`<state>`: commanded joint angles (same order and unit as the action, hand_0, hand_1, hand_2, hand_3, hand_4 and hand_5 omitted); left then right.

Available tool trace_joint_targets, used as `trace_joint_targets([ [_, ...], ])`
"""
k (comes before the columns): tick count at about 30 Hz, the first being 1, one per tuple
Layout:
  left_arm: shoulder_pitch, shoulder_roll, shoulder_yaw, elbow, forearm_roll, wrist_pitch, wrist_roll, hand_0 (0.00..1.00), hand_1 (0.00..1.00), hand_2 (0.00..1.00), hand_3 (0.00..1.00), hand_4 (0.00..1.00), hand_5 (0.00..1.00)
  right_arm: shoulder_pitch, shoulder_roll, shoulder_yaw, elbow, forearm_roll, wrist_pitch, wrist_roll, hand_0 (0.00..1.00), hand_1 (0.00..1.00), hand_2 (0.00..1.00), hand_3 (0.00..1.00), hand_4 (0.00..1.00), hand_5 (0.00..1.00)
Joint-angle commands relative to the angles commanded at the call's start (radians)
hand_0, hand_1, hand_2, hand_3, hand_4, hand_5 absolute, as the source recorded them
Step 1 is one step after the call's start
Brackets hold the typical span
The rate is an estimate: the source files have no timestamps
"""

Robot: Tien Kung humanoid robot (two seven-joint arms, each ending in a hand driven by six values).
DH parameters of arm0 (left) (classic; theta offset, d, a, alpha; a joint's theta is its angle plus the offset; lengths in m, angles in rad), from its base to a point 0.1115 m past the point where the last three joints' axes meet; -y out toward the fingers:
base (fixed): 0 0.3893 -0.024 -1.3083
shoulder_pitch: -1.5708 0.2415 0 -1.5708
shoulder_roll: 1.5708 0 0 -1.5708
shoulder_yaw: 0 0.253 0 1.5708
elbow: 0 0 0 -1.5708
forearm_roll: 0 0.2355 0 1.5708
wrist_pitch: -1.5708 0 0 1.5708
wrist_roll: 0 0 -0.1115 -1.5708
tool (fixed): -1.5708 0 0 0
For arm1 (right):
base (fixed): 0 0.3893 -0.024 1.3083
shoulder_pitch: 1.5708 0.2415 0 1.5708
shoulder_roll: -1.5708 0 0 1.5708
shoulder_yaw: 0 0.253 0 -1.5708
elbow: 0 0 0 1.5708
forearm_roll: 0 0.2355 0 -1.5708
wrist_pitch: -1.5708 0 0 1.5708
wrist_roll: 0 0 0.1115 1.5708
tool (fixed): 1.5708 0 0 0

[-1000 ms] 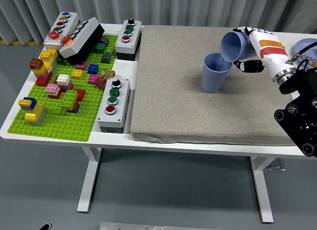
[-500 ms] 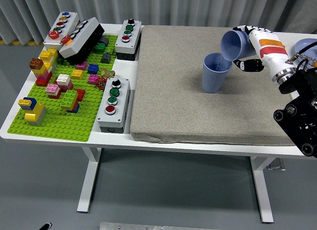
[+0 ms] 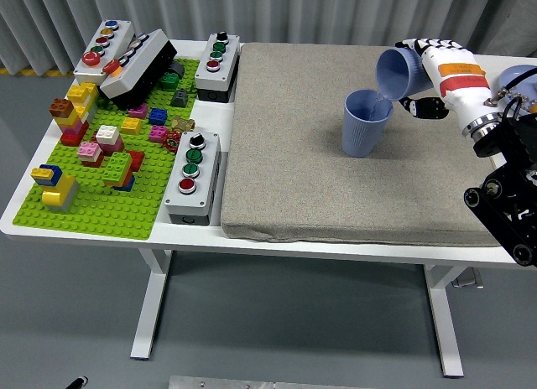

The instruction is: Pick cup pour cup place

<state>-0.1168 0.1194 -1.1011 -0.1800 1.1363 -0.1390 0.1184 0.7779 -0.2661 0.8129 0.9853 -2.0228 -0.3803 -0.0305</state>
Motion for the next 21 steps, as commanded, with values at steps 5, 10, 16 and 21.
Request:
trace_joint_targets([
  [5,0.0,0.001,0.01,0.0,-0.005,0.0,0.0,0.806,0.759,0.813,0.752,0.534,0.998,0.006,-0.006,-0.024,0.011,-0.027,0.006,-0.023,0.807,0.631,0.505,0.533,0.701,0.088],
  [10,0.0,0.002,0.011,0.0,-0.005,0.0,0.0,0.806,0.759,0.813,0.752,0.535,0.998,0.011,-0.012,-0.043,0.014,-0.039,0.002,-0.038,0.812,0.637,0.507,0.533,0.701,0.089],
  [16,0.002,0.003,0.009,0.0,-0.003,0.001,0.001,0.806,0.76,0.813,0.752,0.535,0.998,0.018,-0.022,-0.067,0.024,-0.056,-0.002,-0.048,0.813,0.637,0.507,0.532,0.7,0.089],
  [21,0.004,0.004,0.009,0.0,-0.003,0.001,0.0,0.806,0.76,0.813,0.752,0.534,0.998,0.021,-0.024,-0.071,0.036,-0.072,-0.004,-0.059,0.813,0.637,0.507,0.532,0.7,0.089],
])
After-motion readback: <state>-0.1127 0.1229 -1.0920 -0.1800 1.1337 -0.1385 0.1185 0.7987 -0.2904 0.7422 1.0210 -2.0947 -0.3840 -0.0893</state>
